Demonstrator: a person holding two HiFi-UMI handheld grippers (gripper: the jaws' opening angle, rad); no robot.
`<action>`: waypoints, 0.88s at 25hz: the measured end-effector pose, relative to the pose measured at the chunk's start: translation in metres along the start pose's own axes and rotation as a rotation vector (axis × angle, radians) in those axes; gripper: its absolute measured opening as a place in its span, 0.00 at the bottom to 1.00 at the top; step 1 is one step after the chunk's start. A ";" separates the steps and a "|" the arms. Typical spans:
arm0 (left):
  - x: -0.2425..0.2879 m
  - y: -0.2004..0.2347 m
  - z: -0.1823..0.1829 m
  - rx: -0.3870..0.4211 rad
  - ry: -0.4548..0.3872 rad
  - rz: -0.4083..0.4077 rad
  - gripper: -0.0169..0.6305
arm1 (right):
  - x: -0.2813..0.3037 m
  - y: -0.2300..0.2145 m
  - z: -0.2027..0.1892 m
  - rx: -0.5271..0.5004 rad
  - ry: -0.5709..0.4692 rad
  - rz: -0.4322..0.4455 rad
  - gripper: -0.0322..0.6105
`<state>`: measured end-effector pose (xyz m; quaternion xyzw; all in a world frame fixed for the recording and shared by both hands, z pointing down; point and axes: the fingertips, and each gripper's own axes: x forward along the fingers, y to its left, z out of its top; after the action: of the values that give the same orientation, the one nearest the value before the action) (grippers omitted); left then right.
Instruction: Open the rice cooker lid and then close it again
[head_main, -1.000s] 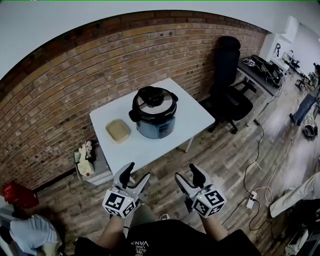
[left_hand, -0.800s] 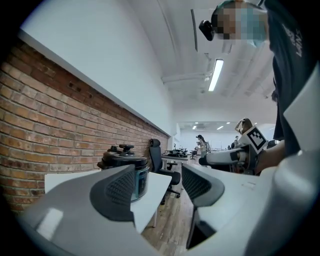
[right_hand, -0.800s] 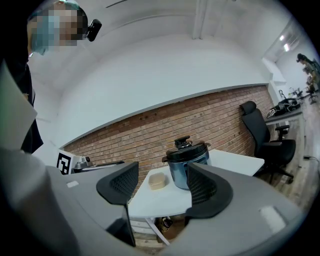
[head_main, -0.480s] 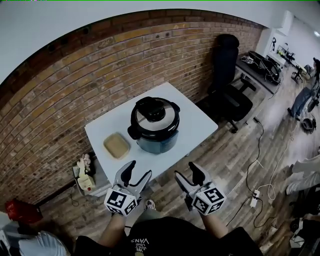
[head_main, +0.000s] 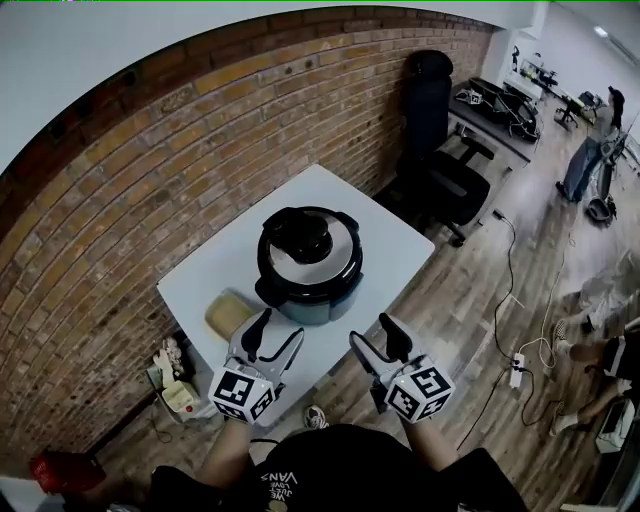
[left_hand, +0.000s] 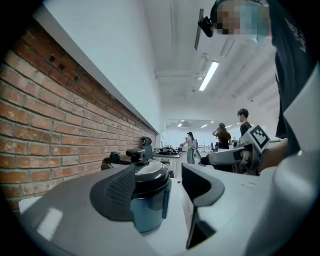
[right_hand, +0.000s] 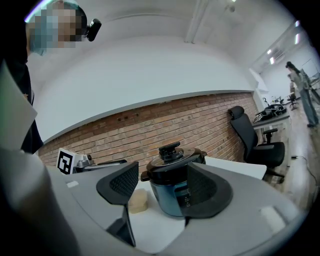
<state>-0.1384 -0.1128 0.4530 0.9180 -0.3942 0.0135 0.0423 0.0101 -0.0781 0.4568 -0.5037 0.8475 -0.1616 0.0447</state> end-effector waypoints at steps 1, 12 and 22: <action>0.002 0.005 0.001 0.003 0.001 -0.012 0.44 | 0.004 -0.001 0.000 0.003 -0.003 -0.012 0.51; 0.041 0.036 0.010 0.062 0.041 -0.069 0.44 | 0.040 -0.006 0.001 0.012 0.007 -0.016 0.51; 0.096 0.052 0.027 0.096 0.040 -0.032 0.51 | 0.068 -0.037 0.011 0.009 0.050 0.075 0.51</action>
<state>-0.1098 -0.2201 0.4351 0.9247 -0.3774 0.0499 0.0064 0.0105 -0.1560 0.4644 -0.4670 0.8659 -0.1762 0.0318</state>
